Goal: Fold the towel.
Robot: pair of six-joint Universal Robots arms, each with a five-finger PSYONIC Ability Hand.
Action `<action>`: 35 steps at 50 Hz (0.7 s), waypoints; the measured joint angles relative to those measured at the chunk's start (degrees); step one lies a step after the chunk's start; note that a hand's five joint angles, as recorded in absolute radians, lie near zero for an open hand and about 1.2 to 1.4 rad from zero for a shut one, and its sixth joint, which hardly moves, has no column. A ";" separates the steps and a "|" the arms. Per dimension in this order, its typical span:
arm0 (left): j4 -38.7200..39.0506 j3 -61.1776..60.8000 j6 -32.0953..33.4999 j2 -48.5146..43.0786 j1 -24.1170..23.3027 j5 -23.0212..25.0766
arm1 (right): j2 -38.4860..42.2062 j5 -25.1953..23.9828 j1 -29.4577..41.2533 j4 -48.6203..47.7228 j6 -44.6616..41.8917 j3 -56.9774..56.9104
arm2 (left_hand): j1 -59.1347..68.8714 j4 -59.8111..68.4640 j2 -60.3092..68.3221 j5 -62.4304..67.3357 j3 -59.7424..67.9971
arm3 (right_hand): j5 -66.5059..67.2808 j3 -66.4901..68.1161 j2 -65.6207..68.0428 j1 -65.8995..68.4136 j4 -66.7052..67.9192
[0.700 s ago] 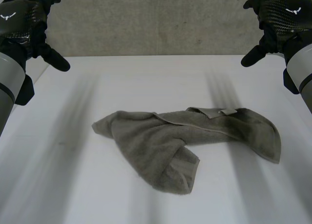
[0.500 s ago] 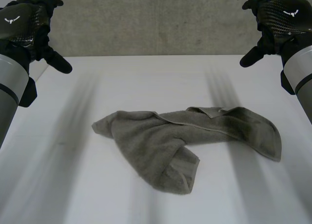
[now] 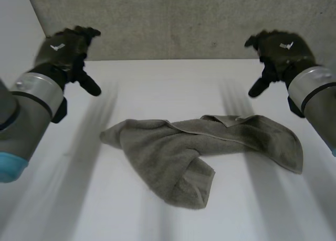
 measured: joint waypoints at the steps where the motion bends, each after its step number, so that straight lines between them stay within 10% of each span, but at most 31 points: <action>1: 0.04 0.41 0.00 -1.19 0.11 0.93 | 0.61 -0.05 -0.17 0.81 -0.81 0.00 | 0.00 0.00 0.00 0.00 0.00 | 0.01 0.00 0.00 0.00 0.00; 17: 7.36 7.72 0.14 -22.25 1.00 13.28 | 3.29 -1.19 -8.83 -5.21 -8.46 15.25 | 14.82 14.84 14.85 13.72 14.81 | 2.83 4.06 0.27 0.50 2.89; 35: 9.88 11.97 9.89 -34.98 2.22 14.65 | 2.36 -7.16 -16.20 -7.51 -9.94 26.64 | 23.29 23.83 23.74 22.44 23.73 | 2.87 4.06 0.27 0.50 2.89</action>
